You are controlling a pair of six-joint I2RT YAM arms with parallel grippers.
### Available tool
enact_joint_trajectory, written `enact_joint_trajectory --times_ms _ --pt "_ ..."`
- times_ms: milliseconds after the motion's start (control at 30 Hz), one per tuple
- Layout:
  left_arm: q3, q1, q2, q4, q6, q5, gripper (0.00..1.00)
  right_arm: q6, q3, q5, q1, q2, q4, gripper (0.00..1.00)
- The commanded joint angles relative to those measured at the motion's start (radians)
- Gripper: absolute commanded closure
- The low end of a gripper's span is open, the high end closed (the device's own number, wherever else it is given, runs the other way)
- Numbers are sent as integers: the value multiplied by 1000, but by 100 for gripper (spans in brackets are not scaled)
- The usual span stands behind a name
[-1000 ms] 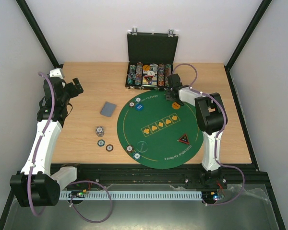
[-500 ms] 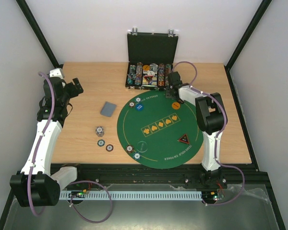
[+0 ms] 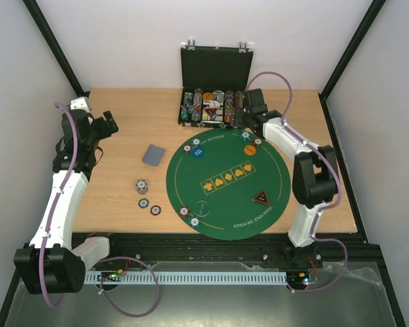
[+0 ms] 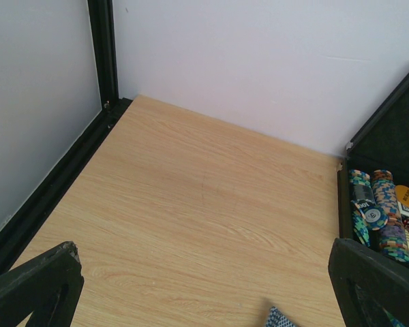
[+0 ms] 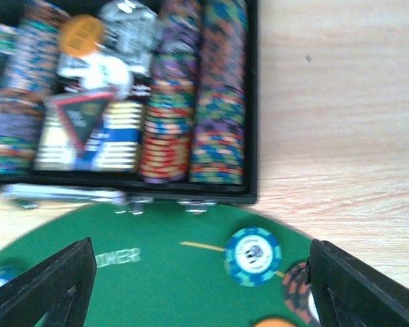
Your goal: Distribute texas hold em gaming equipment
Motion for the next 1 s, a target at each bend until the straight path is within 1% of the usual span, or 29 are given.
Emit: enact_joint_trajectory --times_ms 0,167,233,300,333,400,567,667,733,967 --pt "-9 3 -8 19 11 -14 0 20 -79 -35 111 -171 -14 17" --pt "-12 3 -8 22 12 -19 0 78 -218 -27 296 -289 37 14" --pt "-12 4 -8 23 11 -21 1 112 -271 -42 384 -309 76 12" --pt "-13 3 -8 23 12 -24 1 140 -291 -45 476 -304 101 11" --pt "-14 3 -8 24 12 -25 0 150 -287 -37 541 -289 106 11" --pt "-13 3 -8 24 11 -28 0 157 -255 -13 631 -242 104 10" --pt "-14 3 -10 24 12 -33 1 92 -84 74 810 -44 41 10" --pt "-14 3 -10 22 13 -34 1 58 16 84 873 60 7 10" --pt "-11 3 -11 22 13 -33 0 52 67 74 892 114 0 9" --pt "-12 3 -11 22 13 -29 1 56 220 105 896 244 -34 8"
